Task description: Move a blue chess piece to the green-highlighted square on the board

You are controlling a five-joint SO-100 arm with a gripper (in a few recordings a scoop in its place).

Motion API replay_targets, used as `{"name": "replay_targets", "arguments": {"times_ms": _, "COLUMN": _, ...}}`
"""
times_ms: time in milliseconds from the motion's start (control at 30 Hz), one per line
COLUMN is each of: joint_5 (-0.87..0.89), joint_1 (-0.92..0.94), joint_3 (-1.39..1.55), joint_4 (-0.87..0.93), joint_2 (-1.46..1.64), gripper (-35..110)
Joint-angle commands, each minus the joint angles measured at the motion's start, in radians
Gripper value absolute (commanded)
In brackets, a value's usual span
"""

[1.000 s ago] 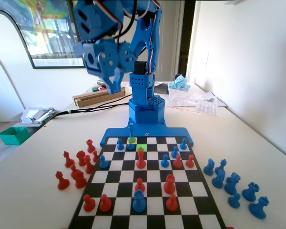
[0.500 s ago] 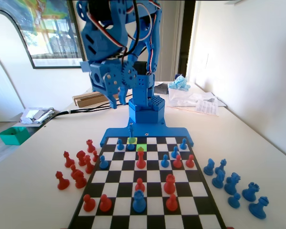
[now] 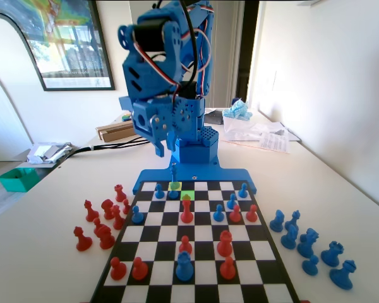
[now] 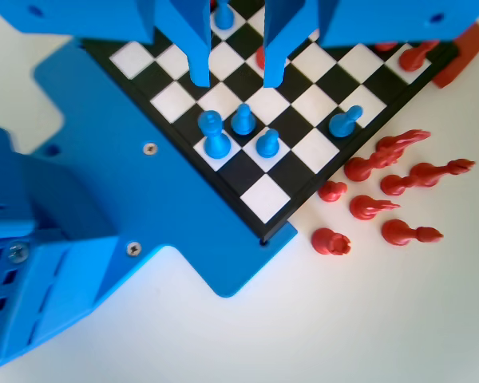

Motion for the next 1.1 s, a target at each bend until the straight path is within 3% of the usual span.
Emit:
{"name": "replay_targets", "arguments": {"times_ms": 0, "joint_5": 0.012, "joint_1": 0.002, "joint_3": 0.026, "joint_4": -0.032, "joint_2": 0.015, "gripper": 12}}
{"name": "replay_targets", "arguments": {"times_ms": 1067, "joint_5": 0.037, "joint_1": -0.034, "joint_3": 0.236, "joint_4": -0.261, "joint_2": 0.006, "gripper": 12}}
